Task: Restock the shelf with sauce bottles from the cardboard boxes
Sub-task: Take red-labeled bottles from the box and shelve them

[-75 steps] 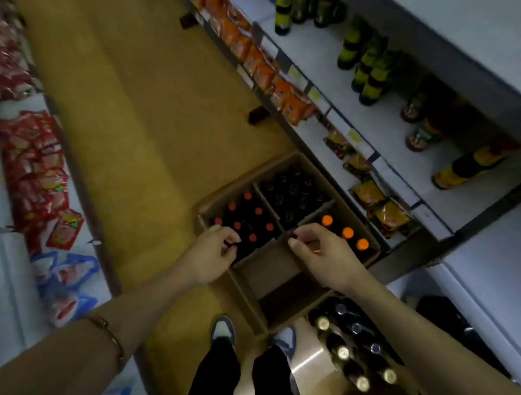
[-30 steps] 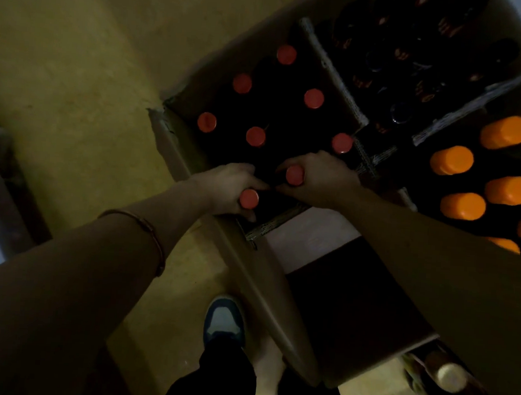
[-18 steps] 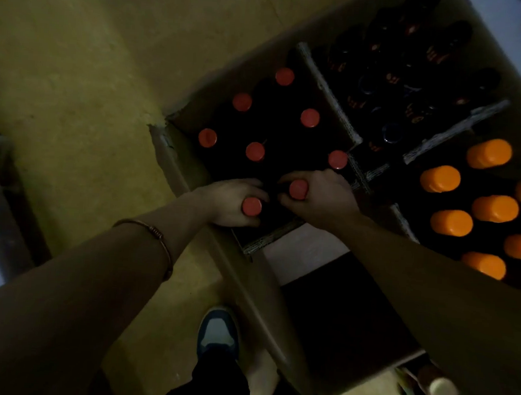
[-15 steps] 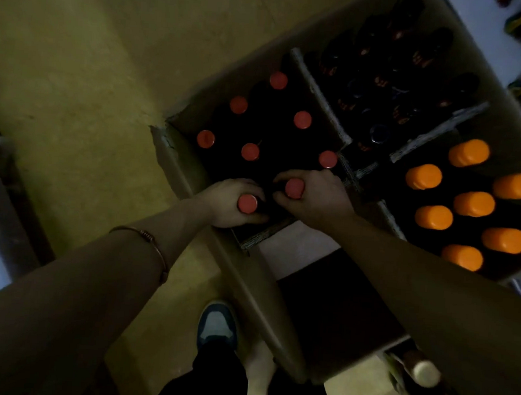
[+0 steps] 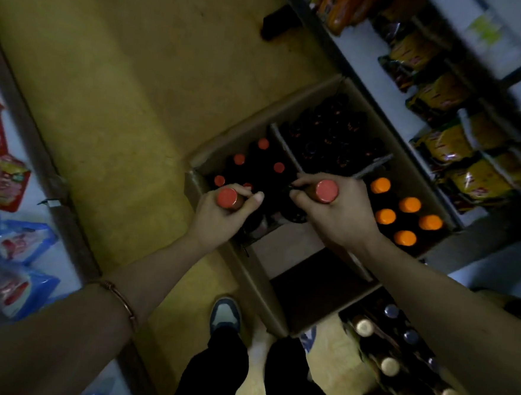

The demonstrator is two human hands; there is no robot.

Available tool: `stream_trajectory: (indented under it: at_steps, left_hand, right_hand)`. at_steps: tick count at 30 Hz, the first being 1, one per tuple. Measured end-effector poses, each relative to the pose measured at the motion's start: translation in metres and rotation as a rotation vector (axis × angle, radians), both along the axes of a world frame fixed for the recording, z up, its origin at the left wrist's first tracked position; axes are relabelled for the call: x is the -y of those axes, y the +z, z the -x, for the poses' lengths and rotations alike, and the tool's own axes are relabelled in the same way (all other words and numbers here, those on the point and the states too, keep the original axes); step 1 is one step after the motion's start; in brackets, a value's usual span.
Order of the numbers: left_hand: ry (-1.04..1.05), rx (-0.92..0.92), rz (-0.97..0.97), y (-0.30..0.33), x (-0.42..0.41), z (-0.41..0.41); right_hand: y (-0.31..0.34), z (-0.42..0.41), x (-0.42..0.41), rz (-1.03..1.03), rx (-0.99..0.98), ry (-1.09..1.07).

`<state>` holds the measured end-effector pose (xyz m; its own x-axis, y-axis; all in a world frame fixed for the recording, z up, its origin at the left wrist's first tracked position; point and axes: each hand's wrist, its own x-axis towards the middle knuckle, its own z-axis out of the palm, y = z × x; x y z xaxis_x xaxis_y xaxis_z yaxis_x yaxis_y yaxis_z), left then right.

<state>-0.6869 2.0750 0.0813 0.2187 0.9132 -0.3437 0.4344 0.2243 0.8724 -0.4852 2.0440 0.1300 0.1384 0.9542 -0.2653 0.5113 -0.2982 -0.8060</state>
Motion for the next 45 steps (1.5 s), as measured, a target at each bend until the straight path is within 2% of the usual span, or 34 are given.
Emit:
stream_trajectory:
  at_steps: [5, 9, 16, 23, 29, 33, 39, 45]
  left_hand:
    - [-0.088, 0.027, -0.186, 0.113, 0.000, -0.026]
    - [-0.152, 0.167, -0.311, 0.207, 0.007, -0.049]
    - [-0.476, 0.224, -0.522, 0.349, 0.030, -0.086]
    - [-0.765, 0.357, -0.648, 0.478, 0.056, -0.129]
    - [-1.029, 0.489, -0.581, 0.574, 0.119, -0.190]
    - [-1.214, 0.593, -0.543, 0.623, 0.182, -0.229]
    - [-1.486, 0.761, -0.345, 0.673, 0.322, -0.279]
    - [-1.659, 0.857, -0.251, 0.702, 0.484, -0.306]
  right_hand:
    - [0.116, -0.021, 0.014, -0.065, -0.016, -0.064]
    - [0.213, -0.041, 0.043, -0.162, -0.024, -0.171]
    - [0.368, -0.049, 0.100, -0.314, 0.059, -0.310]
    - [0.487, -0.061, 0.174, -0.437, 0.212, -0.584]
    - [0.576, -0.068, 0.266, -0.443, 0.299, -0.809]
    - [0.621, -0.077, 0.345, -0.524, 0.377, -0.951]
    - [0.676, -0.077, 0.487, -0.573, 0.469, -1.147]
    - [0.713, -0.071, 0.641, -0.562, 0.524, -1.289]
